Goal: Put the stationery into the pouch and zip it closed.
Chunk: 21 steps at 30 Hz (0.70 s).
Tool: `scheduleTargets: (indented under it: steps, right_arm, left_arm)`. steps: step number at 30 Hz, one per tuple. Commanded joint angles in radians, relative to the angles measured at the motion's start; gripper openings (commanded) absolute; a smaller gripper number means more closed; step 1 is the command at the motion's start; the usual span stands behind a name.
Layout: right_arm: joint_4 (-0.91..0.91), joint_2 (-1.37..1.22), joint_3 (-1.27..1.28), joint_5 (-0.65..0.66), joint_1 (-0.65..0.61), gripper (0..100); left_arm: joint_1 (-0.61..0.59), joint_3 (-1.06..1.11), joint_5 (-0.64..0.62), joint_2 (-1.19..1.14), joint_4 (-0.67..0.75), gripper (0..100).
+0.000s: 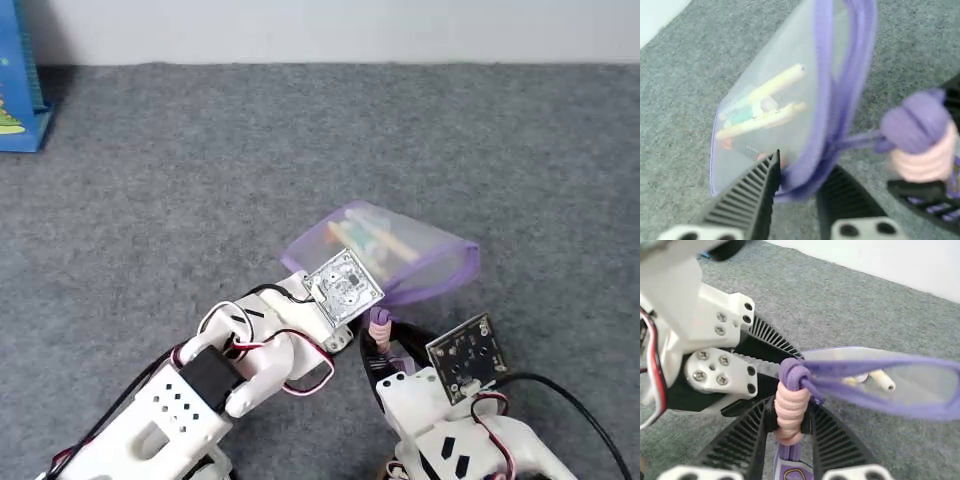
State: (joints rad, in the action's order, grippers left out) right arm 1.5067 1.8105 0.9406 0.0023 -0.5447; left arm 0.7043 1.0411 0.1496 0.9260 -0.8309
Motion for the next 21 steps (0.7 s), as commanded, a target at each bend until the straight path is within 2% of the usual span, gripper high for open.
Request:
scheduleTargets:
  steps: [1,5,14,21]
  right_arm:
    - [0.002,0.004,-0.038,-0.003,0.016,0.8]
    - [-0.022,0.004,-0.040,-0.005,0.059,0.8]
    - [-0.208,0.002,-0.025,-0.003,0.338,0.8]
    - [-0.380,0.002,0.115,0.008,0.558,0.8]
  left_arm:
    - [-0.002,-0.007,-0.012,0.003,0.021,1]
    - [-0.002,-0.015,-0.014,0.003,-0.029,1]
    - [-0.008,-0.016,-0.023,0.005,-0.084,1]
    - [-0.009,-0.015,-0.020,0.005,-0.084,1]
